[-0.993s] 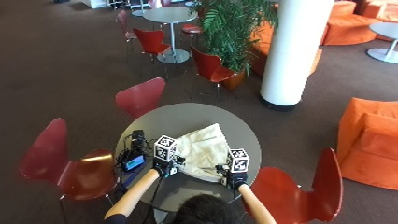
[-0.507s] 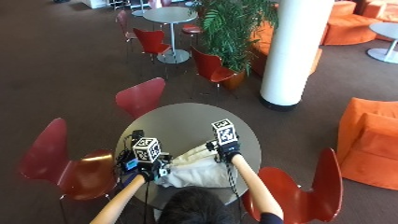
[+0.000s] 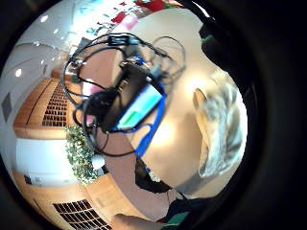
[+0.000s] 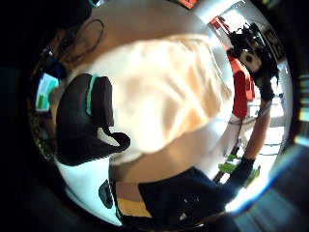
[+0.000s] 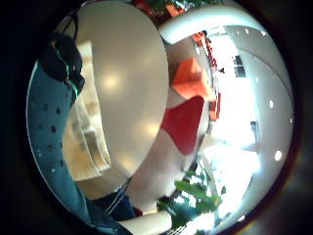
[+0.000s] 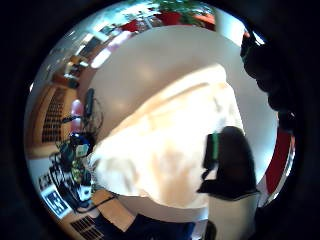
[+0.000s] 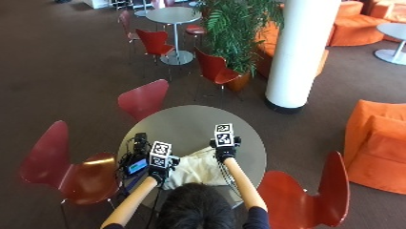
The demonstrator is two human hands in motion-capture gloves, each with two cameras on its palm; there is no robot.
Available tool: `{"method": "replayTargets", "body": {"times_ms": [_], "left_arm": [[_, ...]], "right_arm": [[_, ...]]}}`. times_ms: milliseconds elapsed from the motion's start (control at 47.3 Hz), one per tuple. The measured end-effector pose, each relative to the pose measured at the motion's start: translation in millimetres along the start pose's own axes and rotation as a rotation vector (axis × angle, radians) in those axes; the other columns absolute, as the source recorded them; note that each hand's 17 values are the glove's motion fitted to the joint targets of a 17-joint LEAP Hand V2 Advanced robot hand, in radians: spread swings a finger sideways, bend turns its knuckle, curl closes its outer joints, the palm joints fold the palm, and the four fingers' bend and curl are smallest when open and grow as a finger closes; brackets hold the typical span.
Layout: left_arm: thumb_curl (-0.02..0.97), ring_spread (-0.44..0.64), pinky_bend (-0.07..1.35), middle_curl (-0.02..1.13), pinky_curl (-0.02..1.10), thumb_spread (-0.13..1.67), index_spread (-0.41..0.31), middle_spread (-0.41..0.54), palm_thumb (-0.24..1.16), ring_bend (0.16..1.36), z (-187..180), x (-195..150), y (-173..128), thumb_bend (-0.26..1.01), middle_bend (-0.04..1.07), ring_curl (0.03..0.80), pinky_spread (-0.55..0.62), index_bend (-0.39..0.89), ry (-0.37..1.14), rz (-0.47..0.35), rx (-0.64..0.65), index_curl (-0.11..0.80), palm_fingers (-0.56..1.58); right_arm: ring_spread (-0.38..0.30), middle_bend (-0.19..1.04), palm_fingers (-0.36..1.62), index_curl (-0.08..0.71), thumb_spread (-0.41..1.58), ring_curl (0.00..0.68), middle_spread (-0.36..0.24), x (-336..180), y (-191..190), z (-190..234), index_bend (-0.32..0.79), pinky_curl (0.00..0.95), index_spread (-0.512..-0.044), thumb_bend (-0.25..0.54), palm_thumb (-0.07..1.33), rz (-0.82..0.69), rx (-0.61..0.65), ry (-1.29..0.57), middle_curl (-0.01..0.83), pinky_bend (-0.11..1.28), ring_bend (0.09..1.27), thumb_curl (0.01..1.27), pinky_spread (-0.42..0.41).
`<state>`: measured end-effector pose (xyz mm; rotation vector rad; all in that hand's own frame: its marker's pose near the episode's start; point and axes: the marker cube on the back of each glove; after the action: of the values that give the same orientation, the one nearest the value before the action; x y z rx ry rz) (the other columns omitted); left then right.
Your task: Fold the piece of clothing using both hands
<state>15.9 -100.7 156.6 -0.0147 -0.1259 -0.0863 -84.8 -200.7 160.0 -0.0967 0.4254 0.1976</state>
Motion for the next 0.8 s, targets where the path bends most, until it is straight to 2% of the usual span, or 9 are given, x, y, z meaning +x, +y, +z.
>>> {"method": "replayTargets", "body": {"times_ms": [85, 169, 232, 296, 401, 549, 570, 634, 803], "left_arm": [[0.562, -0.01, 0.42, 0.41, 0.39, 1.18, -0.131, -0.041, 0.5, 0.44, 15, 7, 20, -0.02, 0.13, 0.404, -0.04, 0.21, -0.032, 0.017, -0.027, 0.344, 0.53], [0.526, 0.02, 0.38, 0.39, 0.38, 1.24, -0.138, -0.032, 0.49, 0.42, -4, 7, 48, -0.01, 0.14, 0.394, -0.01, 0.23, -0.104, -0.02, -0.013, 0.366, 0.52], [0.493, 0.04, 0.32, 0.39, 0.37, 1.29, -0.142, -0.027, 0.45, 0.41, 6, 7, 52, -0.02, 0.15, 0.389, 0.03, 0.25, -0.089, -0.021, -0.031, 0.383, 0.5], [0.462, 0.07, 0.3, 0.38, 0.36, 1.33, -0.144, -0.024, 0.41, 0.4, 29, 5, 47, -0.03, 0.14, 0.382, 0.07, 0.26, -0.052, -0.038, -0.064, 0.395, 0.49], [0.401, 0.11, 0.29, 0.35, 0.35, 1.39, -0.144, -0.014, 0.31, 0.38, 41, 1, 58, -0.03, 0.12, 0.373, 0.12, 0.26, 0.038, -0.113, -0.154, 0.407, 0.45], [0.338, 0.2, 0.33, 0.31, 0.36, 1.43, -0.139, 0.015, 0.21, 0.34, 54, 9, 59, -0.02, 0.11, 0.353, 0.17, 0.27, 0.199, -0.098, -0.197, 0.424, 0.38], [0.332, 0.2, 0.33, 0.31, 0.36, 1.43, -0.139, 0.018, 0.2, 0.34, 55, 9, 59, -0.02, 0.11, 0.351, 0.18, 0.27, 0.205, -0.1, -0.195, 0.426, 0.38], [0.316, 0.24, 0.34, 0.3, 0.36, 1.44, -0.131, 0.032, 0.19, 0.34, 56, 12, 61, -0.01, 0.11, 0.346, 0.19, 0.27, 0.23, -0.095, -0.179, 0.43, 0.36], [0.284, 0.29, 0.35, 0.27, 0.36, 1.47, -0.124, 0.049, 0.17, 0.36, 52, 28, 72, -0.01, 0.12, 0.337, 0.21, 0.25, 0.287, -0.041, -0.241, 0.434, 0.34]], "right_arm": [[-0.208, 0.17, 0.99, 0.318, 0.89, 0.434, -0.157, 20, 17, 32, 0.04, 0.412, -0.251, -0.068, 0.8, 0.097, -0.197, -0.058, 0.441, 0.67, 0.53, 0.62, -0.258], [-0.204, 0.19, 0.99, 0.28, 0.99, 0.44, -0.136, 28, 23, 61, 0.01, 0.413, -0.225, -0.062, 0.7, 0.146, -0.3, -0.127, 0.442, 0.69, 0.55, 0.58, -0.264], [-0.194, 0.18, 0.96, 0.244, 1.04, 0.446, -0.108, 30, 31, 79, -0.02, 0.416, -0.203, -0.062, 0.62, 0.156, -0.371, -0.148, 0.441, 0.72, 0.57, 0.54, -0.265], [-0.181, 0.16, 0.89, 0.216, 1.08, 0.455, -0.081, 29, 34, 96, -0.02, 0.424, -0.182, -0.058, 0.56, 0.13, -0.376, -0.191, 0.432, 0.74, 0.59, 0.52, -0.248], [-0.178, 0.18, 0.84, 0.175, 1.12, 0.453, -0.064, 27, 38, 103, 0.0, 0.419, -0.161, -0.033, 0.54, 0.16, -0.267, -0.208, 0.428, 0.77, 0.6, 0.48, -0.247], [-0.198, 0.22, 0.98, 0.142, 1.14, 0.443, -0.109, 20, 43, 99, 0.04, 0.398, -0.157, 0.025, 0.66, 0.136, -0.188, -0.248, 0.448, 0.77, 0.62, 0.48, -0.279], [-0.2, 0.23, 1.06, 0.156, 1.13, 0.45, -0.123, 20, 44, 99, 0.08, 0.395, -0.169, 0.045, 0.71, 0.144, -0.193, -0.247, 0.454, 0.75, 0.63, 0.49, -0.28], [-0.205, 0.23, 1.07, 0.158, 1.12, 0.453, -0.137, 24, 46, 96, 0.07, 0.4, -0.175, 0.041, 0.74, 0.169, -0.18, -0.232, 0.46, 0.74, 0.63, 0.49, -0.285], [-0.236, 0.33, 1.31, 0.238, 1.01, 0.469, -0.199, 48, 52, 98, 0.18, 0.387, -0.246, 0.054, 0.9, 0.192, -0.198, -0.255, 0.501, 0.65, 0.65, 0.52, -0.329]]}}
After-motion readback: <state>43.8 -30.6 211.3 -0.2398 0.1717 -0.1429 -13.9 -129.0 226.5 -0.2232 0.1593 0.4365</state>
